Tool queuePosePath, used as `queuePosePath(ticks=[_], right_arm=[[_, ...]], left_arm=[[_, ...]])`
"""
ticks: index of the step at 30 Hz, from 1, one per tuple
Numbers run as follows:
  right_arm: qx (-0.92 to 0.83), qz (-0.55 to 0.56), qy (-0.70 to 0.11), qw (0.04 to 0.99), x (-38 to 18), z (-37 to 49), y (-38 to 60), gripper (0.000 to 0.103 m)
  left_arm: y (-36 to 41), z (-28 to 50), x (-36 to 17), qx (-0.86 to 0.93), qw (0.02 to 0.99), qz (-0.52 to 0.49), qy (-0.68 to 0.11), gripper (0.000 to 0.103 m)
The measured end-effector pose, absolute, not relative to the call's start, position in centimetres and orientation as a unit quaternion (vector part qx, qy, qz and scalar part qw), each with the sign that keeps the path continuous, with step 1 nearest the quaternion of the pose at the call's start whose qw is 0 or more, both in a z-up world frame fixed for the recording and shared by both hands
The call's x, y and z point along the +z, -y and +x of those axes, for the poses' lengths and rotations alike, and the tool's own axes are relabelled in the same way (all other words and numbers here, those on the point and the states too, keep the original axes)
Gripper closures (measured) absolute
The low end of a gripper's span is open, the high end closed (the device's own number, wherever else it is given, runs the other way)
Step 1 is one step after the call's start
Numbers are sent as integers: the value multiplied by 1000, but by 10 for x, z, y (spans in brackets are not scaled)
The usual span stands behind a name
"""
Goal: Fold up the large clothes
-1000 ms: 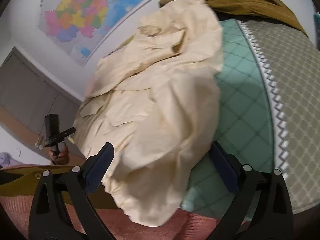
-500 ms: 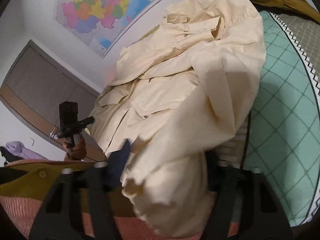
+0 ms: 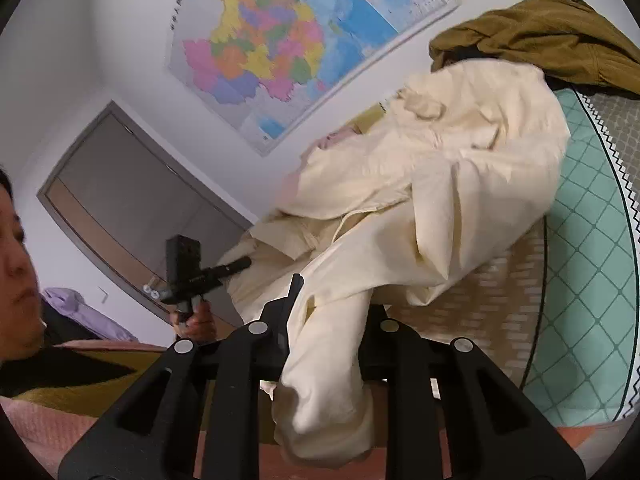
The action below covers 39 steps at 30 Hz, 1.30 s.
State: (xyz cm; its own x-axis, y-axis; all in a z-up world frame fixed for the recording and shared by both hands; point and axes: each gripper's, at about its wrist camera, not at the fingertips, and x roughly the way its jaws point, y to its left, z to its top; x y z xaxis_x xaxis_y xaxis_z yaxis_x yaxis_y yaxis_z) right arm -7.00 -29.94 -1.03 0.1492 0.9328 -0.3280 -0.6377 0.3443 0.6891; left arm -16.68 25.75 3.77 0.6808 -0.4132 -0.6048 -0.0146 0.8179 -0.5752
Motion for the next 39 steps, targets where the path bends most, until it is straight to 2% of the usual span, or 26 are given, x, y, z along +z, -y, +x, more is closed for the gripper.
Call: queuePosePath(ticks=[12, 24, 32, 39], right_arm=[[524, 256, -337, 739, 25, -44, 308, 83], [508, 291, -323, 744, 68, 46, 289, 83], [463, 331, -371, 734, 61, 134, 264, 82], [431, 328, -412, 733, 43, 194, 238, 80]], left_arm=[[-276, -135, 66, -127, 856, -303, -399, 83], [-291, -50, 116, -126, 857, -272, -418, 79], [-310, 32, 122, -95, 844, -278, -449, 77], [-330, 95, 102, -61, 826, -286, -483, 77]])
